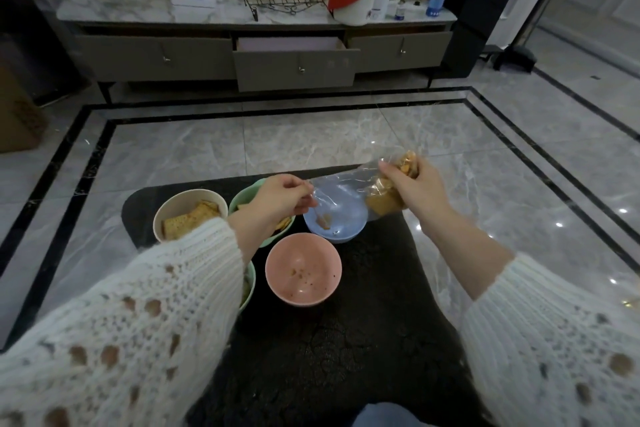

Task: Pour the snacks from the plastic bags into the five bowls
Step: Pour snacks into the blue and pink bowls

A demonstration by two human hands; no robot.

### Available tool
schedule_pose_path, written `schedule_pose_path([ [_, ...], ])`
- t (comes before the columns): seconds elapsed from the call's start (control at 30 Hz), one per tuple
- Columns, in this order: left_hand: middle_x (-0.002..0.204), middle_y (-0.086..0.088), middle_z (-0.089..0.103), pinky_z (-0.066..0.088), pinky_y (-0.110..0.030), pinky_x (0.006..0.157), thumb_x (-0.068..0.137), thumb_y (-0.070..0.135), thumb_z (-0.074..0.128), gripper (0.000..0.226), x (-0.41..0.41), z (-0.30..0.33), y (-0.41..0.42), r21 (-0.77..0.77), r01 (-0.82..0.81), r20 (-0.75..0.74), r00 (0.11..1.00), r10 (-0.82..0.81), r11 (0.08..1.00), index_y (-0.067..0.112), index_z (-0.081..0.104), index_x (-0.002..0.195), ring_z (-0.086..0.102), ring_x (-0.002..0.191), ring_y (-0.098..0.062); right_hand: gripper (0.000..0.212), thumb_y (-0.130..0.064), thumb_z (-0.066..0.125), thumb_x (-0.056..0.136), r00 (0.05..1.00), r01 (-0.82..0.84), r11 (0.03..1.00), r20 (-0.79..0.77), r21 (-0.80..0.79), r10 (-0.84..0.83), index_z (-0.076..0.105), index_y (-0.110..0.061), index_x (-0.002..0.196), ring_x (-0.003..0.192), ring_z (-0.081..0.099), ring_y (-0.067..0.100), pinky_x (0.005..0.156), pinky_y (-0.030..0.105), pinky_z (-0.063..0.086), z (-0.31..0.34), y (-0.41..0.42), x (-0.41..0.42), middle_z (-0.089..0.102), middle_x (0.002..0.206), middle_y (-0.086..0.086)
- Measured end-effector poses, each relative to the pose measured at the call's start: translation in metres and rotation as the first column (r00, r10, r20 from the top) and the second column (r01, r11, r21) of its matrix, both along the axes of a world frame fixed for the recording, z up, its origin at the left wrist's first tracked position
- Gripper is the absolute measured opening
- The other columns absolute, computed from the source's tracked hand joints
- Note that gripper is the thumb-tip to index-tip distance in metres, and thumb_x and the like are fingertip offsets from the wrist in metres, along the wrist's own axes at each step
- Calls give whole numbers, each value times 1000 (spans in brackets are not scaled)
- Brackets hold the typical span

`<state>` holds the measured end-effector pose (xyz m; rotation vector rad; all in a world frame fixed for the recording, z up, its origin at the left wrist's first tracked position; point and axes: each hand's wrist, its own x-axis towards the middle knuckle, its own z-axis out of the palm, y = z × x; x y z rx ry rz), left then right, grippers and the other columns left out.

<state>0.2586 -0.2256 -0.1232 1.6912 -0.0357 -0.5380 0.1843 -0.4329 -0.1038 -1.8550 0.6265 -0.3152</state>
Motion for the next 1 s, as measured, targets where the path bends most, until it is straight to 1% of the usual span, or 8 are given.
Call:
schedule_pose_path([
  [0.1,97,-18,66,56,-23,70,96,10,57,24,2,1,1,-33,-29,15,999,30,999,-7,60,113,68,70,-13,22,-46,75,82,999,28,1000,21,-2,-28,63,-30,91,97,68,19,94,47,57,11,-1,5,71,100,0],
  [0.17,95,-17,66,57,-20,67,97,10,56,25,3,0,1,-22,-37,50,998,38,999,-8,60,113,68,66,-9,27,-45,75,82,999,9,1000,46,-3,-8,64,-24,93,97,68,21,91,44,57,17,0,11,72,100,4],
  [0.27,101,-19,68,55,-14,56,96,9,56,26,1,-2,3,16,-40,5,999,39,999,-8,59,116,67,71,-11,31,-45,74,84,999,9,999,-40,34,-8,62,-24,104,101,66,21,91,41,56,6,4,8,69,104,1],
  [0.43,99,-18,68,55,-14,59,97,10,56,25,1,-5,5,22,-33,14,999,32,999,-7,60,114,68,70,-11,39,-48,74,83,997,50,996,-64,77,-45,66,-20,109,100,70,21,92,42,58,-4,7,5,73,104,3],
  [0.6,83,-11,68,56,-19,65,96,9,57,13,5,-7,3,0,-69,108,992,69,998,-2,62,102,68,59,-5,31,-51,71,84,1000,22,998,6,-53,-21,63,-23,95,94,68,20,84,40,57,14,5,14,70,97,1],
  [0.73,87,-13,70,57,-16,60,94,11,60,20,2,-16,3,22,-91,49,995,89,996,-5,63,107,70,70,-12,34,-46,65,93,998,-28,996,-63,-86,23,61,-19,112,90,65,16,72,30,51,4,9,10,68,100,1],
  [0.87,88,-13,68,54,-13,52,95,8,59,23,0,-13,1,19,-86,37,996,85,996,-8,62,112,68,66,-12,39,-47,64,92,997,-16,994,-82,-111,7,61,-19,118,99,67,23,91,44,57,0,8,11,69,108,5],
  [1.0,95,-19,67,53,-13,51,95,7,58,25,-1,-14,1,22,-76,21,997,75,997,-8,61,114,67,56,-6,37,-48,64,92,995,-4,996,-95,-94,-5,62,-18,115,101,66,25,94,46,55,1,9,9,69,107,5],
])
